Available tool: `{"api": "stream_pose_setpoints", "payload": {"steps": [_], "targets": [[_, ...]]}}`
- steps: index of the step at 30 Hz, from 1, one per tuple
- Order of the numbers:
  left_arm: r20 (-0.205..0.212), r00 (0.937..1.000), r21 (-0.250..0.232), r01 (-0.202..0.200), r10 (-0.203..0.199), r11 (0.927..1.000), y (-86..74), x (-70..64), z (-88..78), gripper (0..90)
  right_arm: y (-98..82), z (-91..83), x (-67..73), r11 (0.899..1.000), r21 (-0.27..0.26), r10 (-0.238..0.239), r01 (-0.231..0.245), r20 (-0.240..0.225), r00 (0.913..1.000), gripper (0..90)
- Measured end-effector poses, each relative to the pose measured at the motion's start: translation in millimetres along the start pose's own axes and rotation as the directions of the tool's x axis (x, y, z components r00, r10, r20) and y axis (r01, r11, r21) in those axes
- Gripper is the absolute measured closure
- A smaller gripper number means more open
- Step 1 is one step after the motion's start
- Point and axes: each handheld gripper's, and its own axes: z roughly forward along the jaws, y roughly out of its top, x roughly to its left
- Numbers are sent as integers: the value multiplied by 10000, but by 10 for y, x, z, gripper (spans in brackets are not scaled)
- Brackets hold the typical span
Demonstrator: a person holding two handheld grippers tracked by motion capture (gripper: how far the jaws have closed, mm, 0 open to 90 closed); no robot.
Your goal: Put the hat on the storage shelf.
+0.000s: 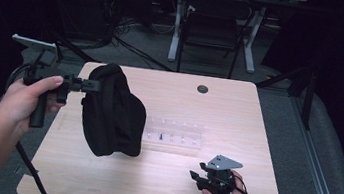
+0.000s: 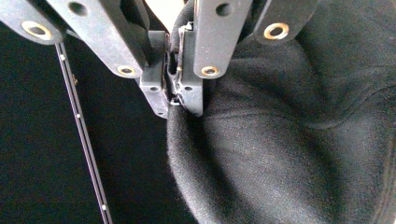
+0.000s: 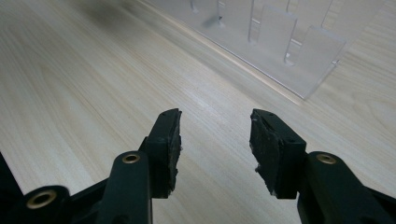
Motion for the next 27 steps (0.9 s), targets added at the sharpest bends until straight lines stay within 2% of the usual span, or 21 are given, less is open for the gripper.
{"api": "stream_pose_setpoints", "payload": {"steps": [3,7,13,16,19,27], "targets": [[-1,10000,-43,-28,28,10000,41,-16,40,857,0,6,-1,9999,-111,-1,2,72,10000,488],[-59,10000,-74,-1,0,10000,103,-29,93,857,-14,11,-23,9997,23,223,-223,71,9997,461],[-33,10000,-53,4,-4,10000,175,-41,202,857,-28,26,-40,9999,-67,-87,90,485,9988,402],[-77,10000,0,11,-11,10000,211,-50,268,857,-27,45,-40,9999,102,-76,73,315,9995,347],[-50,10000,-30,1,-1,10000,245,-62,314,857,-27,52,-27,9997,57,-251,248,551,9982,291],[-150,9999,-21,36,-36,10000,324,-77,426,857,-45,48,-65,9997,-70,-218,222,618,9978,259]]}}
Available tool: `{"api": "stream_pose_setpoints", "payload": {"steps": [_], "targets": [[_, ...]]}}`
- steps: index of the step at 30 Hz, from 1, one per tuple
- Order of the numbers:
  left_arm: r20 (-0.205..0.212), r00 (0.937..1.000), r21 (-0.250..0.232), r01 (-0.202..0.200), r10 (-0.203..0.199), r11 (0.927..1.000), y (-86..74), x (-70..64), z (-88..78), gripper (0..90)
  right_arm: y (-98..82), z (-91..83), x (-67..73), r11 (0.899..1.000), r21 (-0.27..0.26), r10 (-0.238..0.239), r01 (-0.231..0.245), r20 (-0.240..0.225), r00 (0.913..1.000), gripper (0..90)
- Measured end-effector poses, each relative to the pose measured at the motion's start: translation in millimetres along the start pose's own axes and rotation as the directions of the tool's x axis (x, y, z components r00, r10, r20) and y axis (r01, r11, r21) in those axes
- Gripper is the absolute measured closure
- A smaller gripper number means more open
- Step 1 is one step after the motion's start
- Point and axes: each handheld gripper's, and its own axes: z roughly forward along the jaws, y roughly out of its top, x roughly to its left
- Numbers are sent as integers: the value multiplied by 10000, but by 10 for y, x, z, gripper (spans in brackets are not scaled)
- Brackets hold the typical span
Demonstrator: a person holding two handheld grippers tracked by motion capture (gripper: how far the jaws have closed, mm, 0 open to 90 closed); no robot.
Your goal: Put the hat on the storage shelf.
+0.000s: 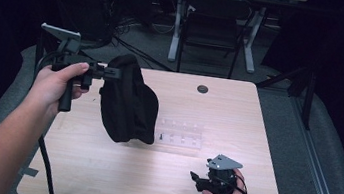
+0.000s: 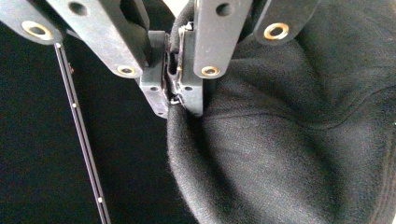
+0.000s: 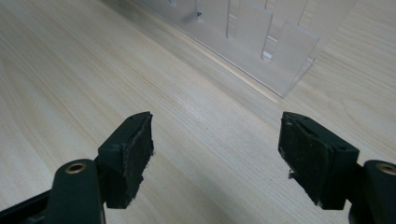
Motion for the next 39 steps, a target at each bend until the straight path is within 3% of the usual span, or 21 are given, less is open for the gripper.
{"api": "stream_pose_setpoints", "payload": {"steps": [17,39], "targets": [[-357,9994,171,15,-8,9999,104,-33,269,857,-1,-48,-41,9999,-139,86,-85,61,9999,246],[-1025,9945,284,-205,233,9994,174,-75,471,856,19,-67,-41,9993,-367,125,-122,87,9999,250]]}}
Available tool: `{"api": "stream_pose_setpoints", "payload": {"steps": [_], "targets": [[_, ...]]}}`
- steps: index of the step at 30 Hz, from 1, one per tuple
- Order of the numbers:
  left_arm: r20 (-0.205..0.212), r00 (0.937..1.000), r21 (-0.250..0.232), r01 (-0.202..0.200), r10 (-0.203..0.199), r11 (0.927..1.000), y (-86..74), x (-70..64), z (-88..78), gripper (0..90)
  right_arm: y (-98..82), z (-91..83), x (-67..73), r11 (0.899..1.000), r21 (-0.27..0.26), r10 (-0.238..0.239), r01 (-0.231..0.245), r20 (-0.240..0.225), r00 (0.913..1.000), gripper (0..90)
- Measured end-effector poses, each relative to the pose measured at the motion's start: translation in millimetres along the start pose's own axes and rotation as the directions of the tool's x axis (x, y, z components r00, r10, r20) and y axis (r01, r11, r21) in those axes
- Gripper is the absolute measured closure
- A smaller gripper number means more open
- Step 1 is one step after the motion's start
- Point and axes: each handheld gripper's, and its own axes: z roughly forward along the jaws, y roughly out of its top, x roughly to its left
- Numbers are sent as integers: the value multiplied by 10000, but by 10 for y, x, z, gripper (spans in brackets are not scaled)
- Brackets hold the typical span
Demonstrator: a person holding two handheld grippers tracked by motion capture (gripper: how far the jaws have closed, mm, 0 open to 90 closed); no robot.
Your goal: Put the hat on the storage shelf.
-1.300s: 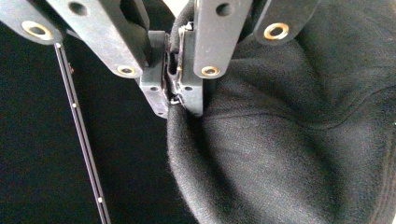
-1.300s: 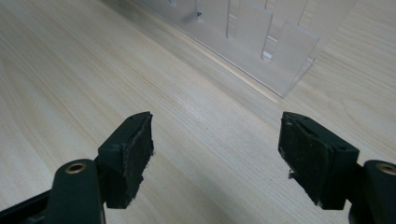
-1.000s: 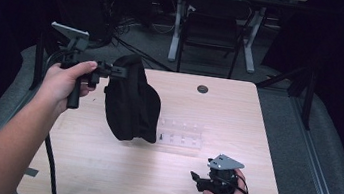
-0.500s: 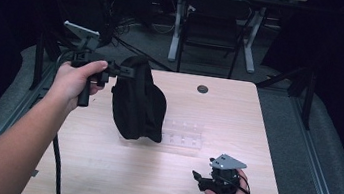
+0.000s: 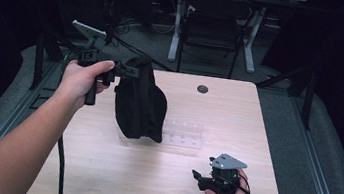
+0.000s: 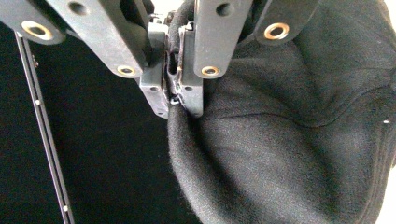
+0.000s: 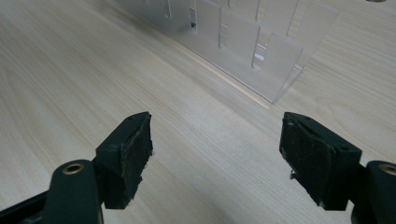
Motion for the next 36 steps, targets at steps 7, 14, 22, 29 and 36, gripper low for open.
{"api": "stream_pose_setpoints", "payload": {"steps": [7,14,22,29,36], "targets": [[31,10000,-124,-47,47,9999,14,-25,81,856,65,6,24,9995,-317,-45,57,381,9993,280],[97,9999,-135,-56,57,9999,47,-21,146,856,114,-7,51,9969,-785,-25,33,105,9999,408],[122,9999,-186,-42,44,9998,78,-18,174,855,220,34,103,9973,-644,-396,362,-509,9979,469],[163,9998,-110,-144,146,9998,64,-53,204,855,386,94,181,9986,-359,-407,380,-787,9961,599],[203,9995,-42,-238,238,9997,50,-100,249,855,565,152,258,9969,-405,-715,674,-1100,9914,680]]}}
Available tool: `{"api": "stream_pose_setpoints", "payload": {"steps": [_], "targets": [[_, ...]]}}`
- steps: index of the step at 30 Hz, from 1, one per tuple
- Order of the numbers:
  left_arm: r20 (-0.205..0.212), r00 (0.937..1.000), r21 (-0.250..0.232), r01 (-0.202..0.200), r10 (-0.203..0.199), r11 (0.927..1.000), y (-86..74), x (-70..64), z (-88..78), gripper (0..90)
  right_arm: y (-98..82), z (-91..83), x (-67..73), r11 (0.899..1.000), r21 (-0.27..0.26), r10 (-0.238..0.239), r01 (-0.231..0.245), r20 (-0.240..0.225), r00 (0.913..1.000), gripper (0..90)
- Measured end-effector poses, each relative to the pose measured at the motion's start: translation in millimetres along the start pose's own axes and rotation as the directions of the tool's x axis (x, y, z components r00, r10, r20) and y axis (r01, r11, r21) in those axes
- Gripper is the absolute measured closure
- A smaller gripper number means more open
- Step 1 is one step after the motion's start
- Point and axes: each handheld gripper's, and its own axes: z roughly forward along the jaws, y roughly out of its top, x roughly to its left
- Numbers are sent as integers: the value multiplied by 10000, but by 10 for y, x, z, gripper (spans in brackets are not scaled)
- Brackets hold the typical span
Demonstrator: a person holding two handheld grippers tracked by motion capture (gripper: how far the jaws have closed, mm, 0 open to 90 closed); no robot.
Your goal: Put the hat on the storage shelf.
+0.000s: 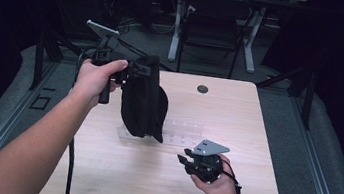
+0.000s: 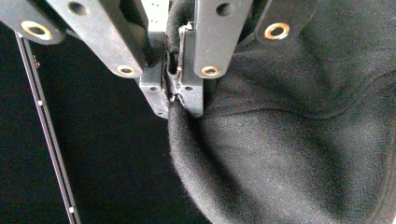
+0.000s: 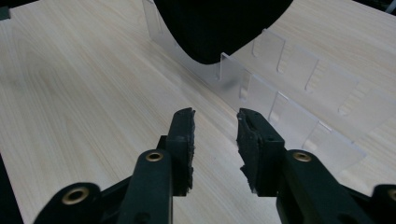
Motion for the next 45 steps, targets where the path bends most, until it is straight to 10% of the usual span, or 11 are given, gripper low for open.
{"api": "stream_pose_setpoints", "payload": {"steps": [45], "targets": [[-228,9993,111,-284,286,9995,-9,-172,109,855,475,480,175,9996,41,-261,263,-490,9985,818]]}}
